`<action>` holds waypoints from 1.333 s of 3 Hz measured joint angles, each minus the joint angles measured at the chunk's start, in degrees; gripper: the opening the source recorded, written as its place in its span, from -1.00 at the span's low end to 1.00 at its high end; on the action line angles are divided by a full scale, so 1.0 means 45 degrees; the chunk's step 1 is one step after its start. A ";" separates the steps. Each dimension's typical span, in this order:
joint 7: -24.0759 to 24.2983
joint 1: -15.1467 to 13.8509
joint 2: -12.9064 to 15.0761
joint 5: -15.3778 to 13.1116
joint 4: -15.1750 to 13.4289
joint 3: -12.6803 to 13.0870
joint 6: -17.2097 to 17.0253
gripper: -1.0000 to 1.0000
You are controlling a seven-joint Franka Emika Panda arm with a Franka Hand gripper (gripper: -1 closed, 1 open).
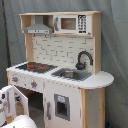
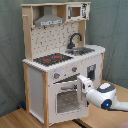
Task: Play with the kitchen
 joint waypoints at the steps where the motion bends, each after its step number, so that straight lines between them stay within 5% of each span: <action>1: 0.0260 0.0133 0.0034 0.0000 0.0485 0.0061 -0.1170 -1.00; 4: 0.0756 0.0278 0.0180 0.0001 0.2490 0.0294 -0.4740 -1.00</action>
